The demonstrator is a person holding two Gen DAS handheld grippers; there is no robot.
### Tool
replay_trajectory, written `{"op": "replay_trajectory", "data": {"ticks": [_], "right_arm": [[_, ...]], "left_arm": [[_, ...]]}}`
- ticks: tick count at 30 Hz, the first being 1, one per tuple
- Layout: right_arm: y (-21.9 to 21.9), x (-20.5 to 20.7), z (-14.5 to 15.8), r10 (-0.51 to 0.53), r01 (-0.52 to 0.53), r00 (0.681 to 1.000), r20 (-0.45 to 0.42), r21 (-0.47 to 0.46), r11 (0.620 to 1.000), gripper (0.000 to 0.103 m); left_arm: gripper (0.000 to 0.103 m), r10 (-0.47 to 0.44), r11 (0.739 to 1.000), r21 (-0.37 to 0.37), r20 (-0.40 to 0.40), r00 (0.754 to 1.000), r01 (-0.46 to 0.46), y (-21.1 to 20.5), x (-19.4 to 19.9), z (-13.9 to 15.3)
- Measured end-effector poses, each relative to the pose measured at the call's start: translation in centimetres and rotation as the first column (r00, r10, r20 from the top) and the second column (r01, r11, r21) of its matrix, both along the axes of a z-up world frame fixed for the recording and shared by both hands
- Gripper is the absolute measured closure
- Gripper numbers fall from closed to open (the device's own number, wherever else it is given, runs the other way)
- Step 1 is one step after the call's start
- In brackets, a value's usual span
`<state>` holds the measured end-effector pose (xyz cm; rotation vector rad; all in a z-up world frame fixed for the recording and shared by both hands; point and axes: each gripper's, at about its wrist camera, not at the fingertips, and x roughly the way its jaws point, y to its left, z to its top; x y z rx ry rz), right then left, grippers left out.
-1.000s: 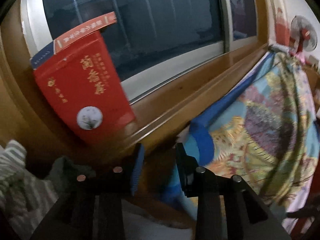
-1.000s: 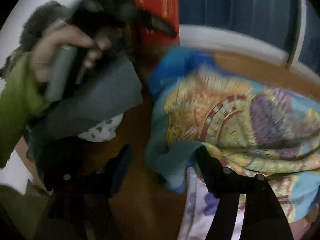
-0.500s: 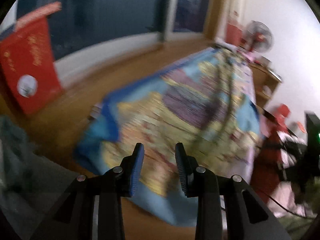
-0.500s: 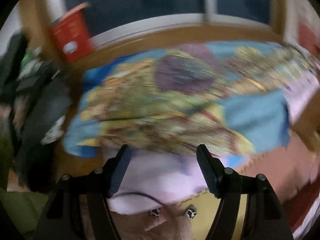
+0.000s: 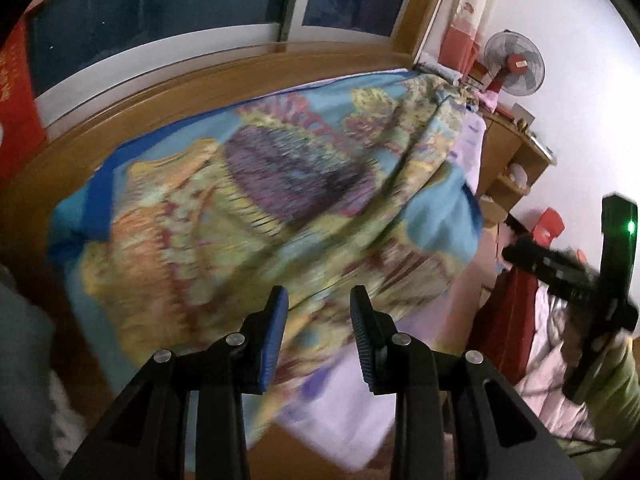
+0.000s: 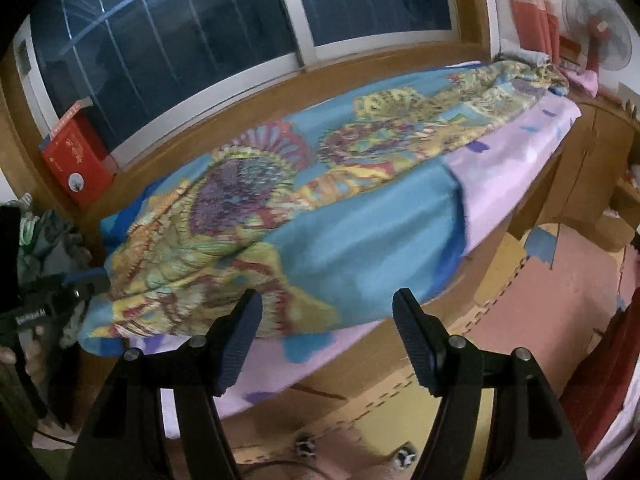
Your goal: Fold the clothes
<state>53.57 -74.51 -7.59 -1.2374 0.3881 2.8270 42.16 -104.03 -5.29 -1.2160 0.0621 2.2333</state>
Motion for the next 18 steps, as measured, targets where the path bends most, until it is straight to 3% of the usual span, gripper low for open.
{"op": "replay_trajectory", "data": {"ticks": [11,18], "right_arm": [[13.8,0.9,1.3,0.018,-0.018,0.999,-0.033,0.008,1.000,0.034],[19.8,-0.9,1.7,0.012,-0.013,0.999,-0.052,-0.007,1.000,0.034]], "left_arm": [[0.071,-0.027,0.993,0.112,0.017,0.999,0.025,15.7,1.3,0.5],[0.071,-0.110,0.990,0.089,0.038,0.993,0.107,23.7,0.4,0.2]]}}
